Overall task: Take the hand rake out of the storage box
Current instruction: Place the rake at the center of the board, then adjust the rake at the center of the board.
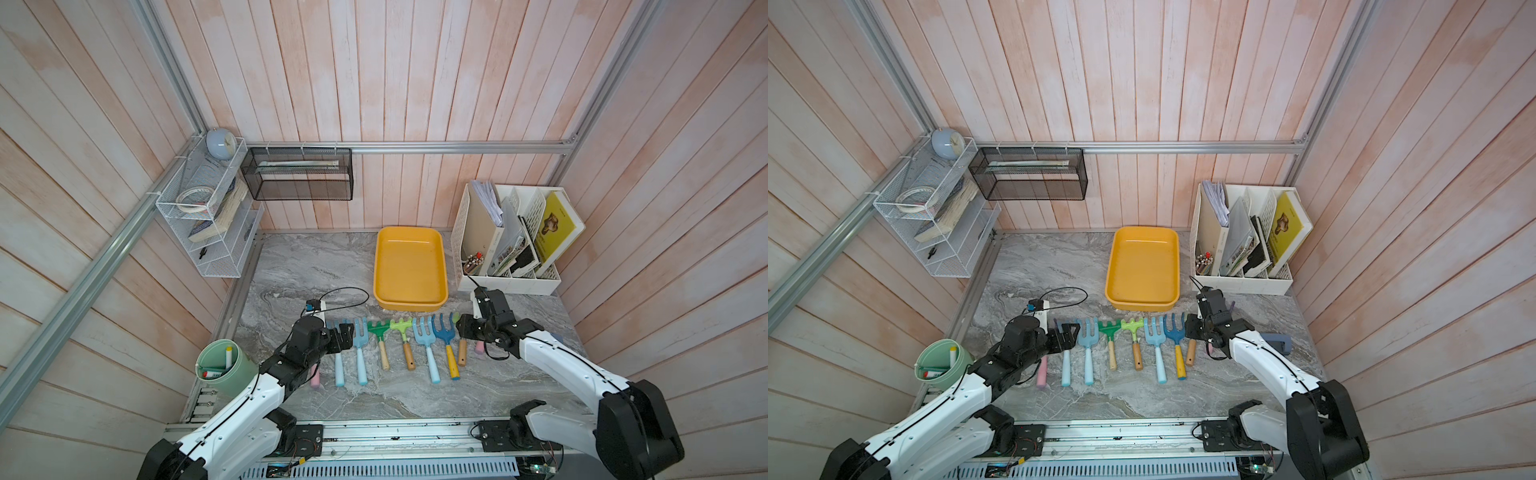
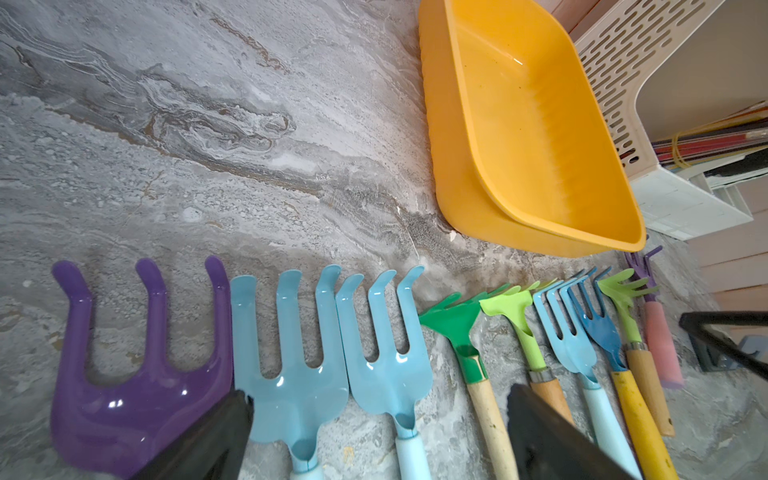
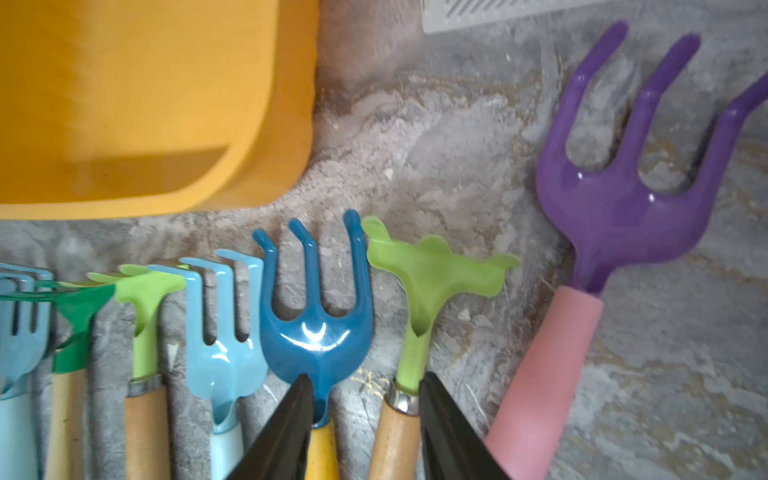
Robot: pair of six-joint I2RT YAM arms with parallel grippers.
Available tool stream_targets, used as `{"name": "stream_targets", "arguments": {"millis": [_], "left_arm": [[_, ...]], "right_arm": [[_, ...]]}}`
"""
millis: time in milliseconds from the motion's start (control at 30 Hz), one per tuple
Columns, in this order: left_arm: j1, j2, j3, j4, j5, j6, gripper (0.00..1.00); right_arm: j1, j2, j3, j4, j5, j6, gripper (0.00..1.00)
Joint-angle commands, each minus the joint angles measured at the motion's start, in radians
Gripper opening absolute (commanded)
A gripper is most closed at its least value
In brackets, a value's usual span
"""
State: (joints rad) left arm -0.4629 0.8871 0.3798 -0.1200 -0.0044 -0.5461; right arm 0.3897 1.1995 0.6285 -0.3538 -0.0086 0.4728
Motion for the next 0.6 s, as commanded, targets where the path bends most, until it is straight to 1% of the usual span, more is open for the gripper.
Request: {"name": "stream_targets", "arguments": {"millis": [0, 67, 133, 233, 267, 300, 333, 400, 500, 567], "left_arm": [[0.005, -0.010, -0.013, 0.016, 0.003, -0.005, 1.00], [0.006, -0.005, -0.012, 0.017, 0.003, -0.005, 1.00], [0.005, -0.002, -0.010, 0.015, 0.002, -0.005, 1.00], [0.006, -0.008, -0.012, 0.013, 0.001, -0.005, 1.00], [0.006, -0.010, -0.013, 0.013, 0.001, -0.006, 1.00], [0.006, -0.011, -0.013, 0.015, 0.000, -0.006, 1.00], [0.005, -0.011, -0.012, 0.015, 0.000, -0.006, 1.00], [0.006, -0.009, -0.012, 0.014, 0.000, -0.005, 1.00], [0.006, -0.011, -0.013, 0.013, -0.002, -0.006, 1.00], [0.006, -0.011, -0.013, 0.013, -0.002, -0.005, 1.00]], "right_arm": [[0.021, 0.005, 0.003, -0.108, 0.069, 0.035, 0.47], [0.023, 0.007, -0.010, -0.098, 0.061, 0.040, 0.57], [0.023, 0.029, -0.011, -0.084, 0.027, 0.023, 0.57], [0.024, 0.070, -0.013, -0.050, 0.006, 0.009, 0.49], [0.024, 0.088, -0.011, -0.042, 0.001, 0.003, 0.42], [0.024, 0.109, -0.007, -0.039, 0.003, -0.001, 0.37], [0.024, 0.129, -0.003, -0.040, 0.004, -0.008, 0.36], [0.024, 0.170, 0.007, -0.051, 0.015, -0.013, 0.31], [0.024, 0.184, 0.007, -0.057, 0.059, -0.014, 0.30], [0.023, 0.185, 0.006, -0.057, 0.062, -0.030, 0.29]]}}
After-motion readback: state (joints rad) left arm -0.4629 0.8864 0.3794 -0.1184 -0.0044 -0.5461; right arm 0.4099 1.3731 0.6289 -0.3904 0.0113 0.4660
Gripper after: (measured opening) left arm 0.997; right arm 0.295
